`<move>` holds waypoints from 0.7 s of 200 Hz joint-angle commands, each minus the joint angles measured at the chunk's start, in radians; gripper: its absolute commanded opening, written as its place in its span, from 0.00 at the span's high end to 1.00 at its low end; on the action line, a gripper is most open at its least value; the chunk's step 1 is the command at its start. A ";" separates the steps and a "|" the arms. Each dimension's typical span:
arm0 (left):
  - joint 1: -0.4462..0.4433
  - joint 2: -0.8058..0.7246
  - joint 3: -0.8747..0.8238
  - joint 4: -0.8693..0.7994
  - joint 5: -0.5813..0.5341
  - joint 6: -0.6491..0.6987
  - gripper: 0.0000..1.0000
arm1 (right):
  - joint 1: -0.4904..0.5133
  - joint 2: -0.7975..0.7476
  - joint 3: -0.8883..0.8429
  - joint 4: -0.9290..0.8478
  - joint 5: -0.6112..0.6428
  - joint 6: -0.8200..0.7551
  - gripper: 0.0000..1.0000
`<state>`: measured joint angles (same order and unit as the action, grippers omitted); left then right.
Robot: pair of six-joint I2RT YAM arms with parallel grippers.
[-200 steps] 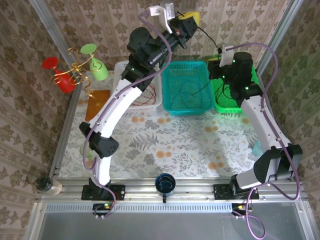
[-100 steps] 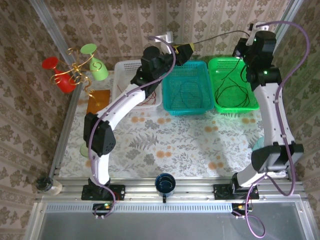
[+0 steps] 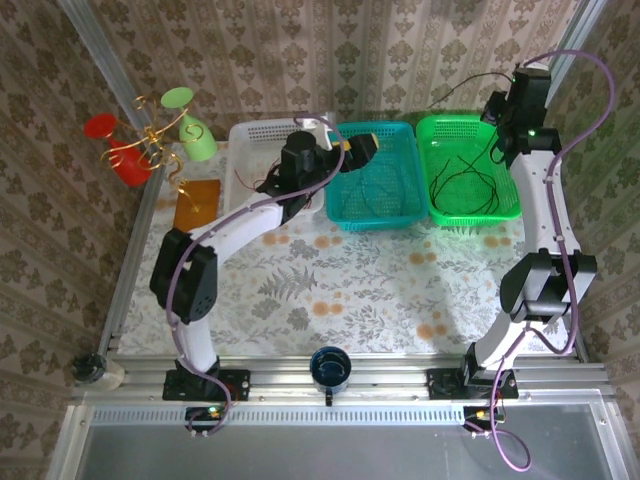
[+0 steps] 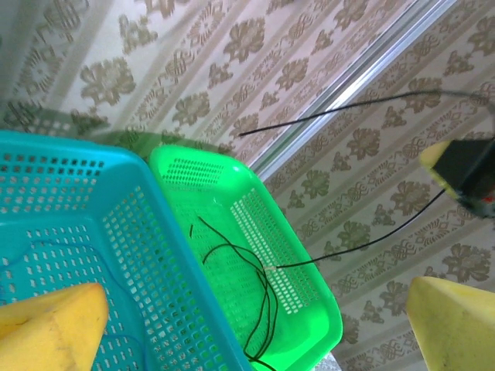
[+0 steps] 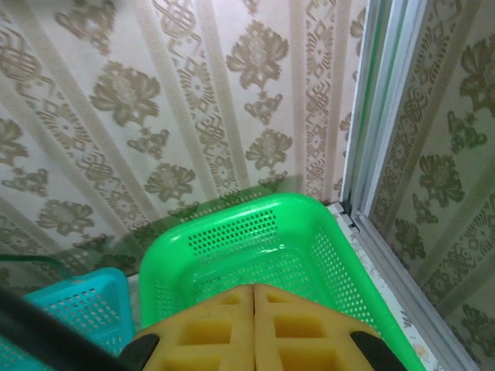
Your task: Untangle the cables
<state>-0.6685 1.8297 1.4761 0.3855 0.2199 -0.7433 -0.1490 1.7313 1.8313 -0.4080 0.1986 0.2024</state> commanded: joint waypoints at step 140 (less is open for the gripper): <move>0.007 -0.298 -0.213 -0.126 -0.041 0.137 0.00 | -0.101 0.094 -0.352 0.014 0.260 0.231 1.00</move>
<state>-0.6659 1.5707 1.2911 0.2676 0.1944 -0.6273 -0.2131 1.9209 1.5810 -0.4549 0.3820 0.3302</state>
